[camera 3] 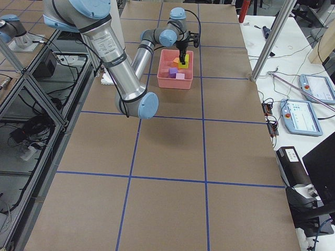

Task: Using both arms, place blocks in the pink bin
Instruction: 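Carry the yellow cube with the right gripper into the bin and lower it, then open the right gripper and raise the right arm out of the bin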

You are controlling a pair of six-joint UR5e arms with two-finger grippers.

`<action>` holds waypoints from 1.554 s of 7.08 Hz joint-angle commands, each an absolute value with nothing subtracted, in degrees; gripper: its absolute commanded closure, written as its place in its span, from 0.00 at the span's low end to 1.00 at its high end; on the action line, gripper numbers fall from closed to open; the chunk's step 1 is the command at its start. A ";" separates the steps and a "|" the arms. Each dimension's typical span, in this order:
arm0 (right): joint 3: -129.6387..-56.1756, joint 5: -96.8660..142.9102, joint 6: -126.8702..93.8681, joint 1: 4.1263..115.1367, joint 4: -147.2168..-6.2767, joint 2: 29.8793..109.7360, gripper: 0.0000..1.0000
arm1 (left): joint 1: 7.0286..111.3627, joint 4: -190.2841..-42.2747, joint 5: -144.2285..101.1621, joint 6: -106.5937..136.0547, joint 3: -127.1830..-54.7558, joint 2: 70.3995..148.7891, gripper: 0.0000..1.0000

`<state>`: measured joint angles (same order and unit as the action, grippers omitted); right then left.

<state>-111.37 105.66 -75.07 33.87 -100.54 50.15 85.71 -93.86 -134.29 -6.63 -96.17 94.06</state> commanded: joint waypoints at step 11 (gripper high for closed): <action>-105.38 118.08 -48.33 53.73 -100.81 54.11 0.00 | 88.50 -93.61 -134.38 -6.68 -94.67 89.13 0.00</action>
